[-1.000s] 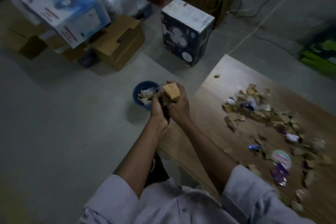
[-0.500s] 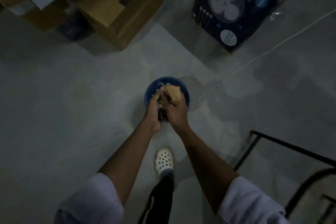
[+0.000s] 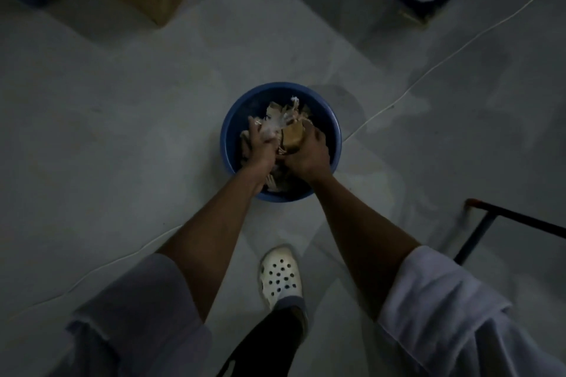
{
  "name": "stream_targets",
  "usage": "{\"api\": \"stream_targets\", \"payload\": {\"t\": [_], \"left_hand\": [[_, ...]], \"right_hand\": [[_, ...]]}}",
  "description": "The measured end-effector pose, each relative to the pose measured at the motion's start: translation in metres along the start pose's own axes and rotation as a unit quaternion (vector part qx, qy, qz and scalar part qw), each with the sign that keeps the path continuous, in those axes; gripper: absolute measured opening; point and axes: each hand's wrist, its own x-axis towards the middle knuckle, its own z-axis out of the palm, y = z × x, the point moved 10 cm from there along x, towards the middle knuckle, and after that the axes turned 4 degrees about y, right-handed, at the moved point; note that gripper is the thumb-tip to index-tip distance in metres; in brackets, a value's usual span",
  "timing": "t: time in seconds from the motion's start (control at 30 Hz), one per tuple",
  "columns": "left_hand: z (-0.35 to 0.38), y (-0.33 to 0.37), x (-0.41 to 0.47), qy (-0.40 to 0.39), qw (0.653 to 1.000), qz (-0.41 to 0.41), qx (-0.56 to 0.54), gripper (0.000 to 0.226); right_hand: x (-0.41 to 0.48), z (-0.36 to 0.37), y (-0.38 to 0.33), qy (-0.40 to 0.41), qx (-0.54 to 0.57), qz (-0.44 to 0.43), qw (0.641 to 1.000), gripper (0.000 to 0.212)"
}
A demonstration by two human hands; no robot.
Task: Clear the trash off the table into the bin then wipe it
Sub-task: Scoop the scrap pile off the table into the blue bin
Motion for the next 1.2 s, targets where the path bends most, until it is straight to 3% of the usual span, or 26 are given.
{"api": "stream_targets", "payload": {"t": [0.13, 0.2, 0.3, 0.47, 0.63, 0.73, 0.83, 0.97, 1.1, 1.2], "left_hand": [[-0.010, 0.028, -0.044, 0.001, 0.999, 0.002, -0.047, 0.073], [-0.013, 0.051, -0.093, -0.023, 0.997, -0.007, -0.071, 0.084], [-0.021, 0.107, -0.189, -0.036, 0.995, 0.059, -0.073, 0.071], [-0.003, 0.183, -0.370, -0.088, 0.979, 0.183, -0.015, 0.065], [0.039, 0.224, -0.562, -0.116, 0.955, 0.268, -0.044, 0.052], [0.084, 0.227, -0.669, -0.117, 0.923, 0.366, 0.033, 0.054], [0.148, 0.205, -0.774, -0.122, 0.860, 0.470, 0.157, 0.050], [0.219, 0.139, -0.859, -0.173, 0.828, 0.484, 0.225, 0.052], [0.260, 0.051, -0.887, -0.201, 0.831, 0.411, 0.317, 0.064], [0.272, -0.002, -0.885, -0.190, 0.871, 0.299, 0.340, 0.071]], "right_hand": [[-0.034, -0.030, -0.023, 0.016, 0.007, -0.022, 1.000, 0.109], [-0.070, -0.060, -0.044, 0.012, 0.024, -0.039, 0.999, 0.101], [-0.136, -0.120, -0.078, 0.028, 0.052, -0.055, 0.997, 0.082], [-0.280, -0.253, -0.129, 0.122, 0.124, -0.083, 0.981, 0.051], [-0.444, -0.383, -0.134, 0.199, 0.151, -0.164, 0.954, 0.050], [-0.538, -0.452, -0.089, 0.248, 0.137, -0.178, 0.943, 0.049], [-0.630, -0.508, -0.020, 0.300, 0.099, -0.203, 0.927, 0.056], [-0.729, -0.551, 0.103, 0.385, 0.000, -0.196, 0.902, 0.055], [-0.811, -0.558, 0.249, 0.461, -0.055, -0.033, 0.885, 0.095], [-0.848, -0.537, 0.343, 0.453, 0.024, 0.157, 0.877, 0.129]]}}
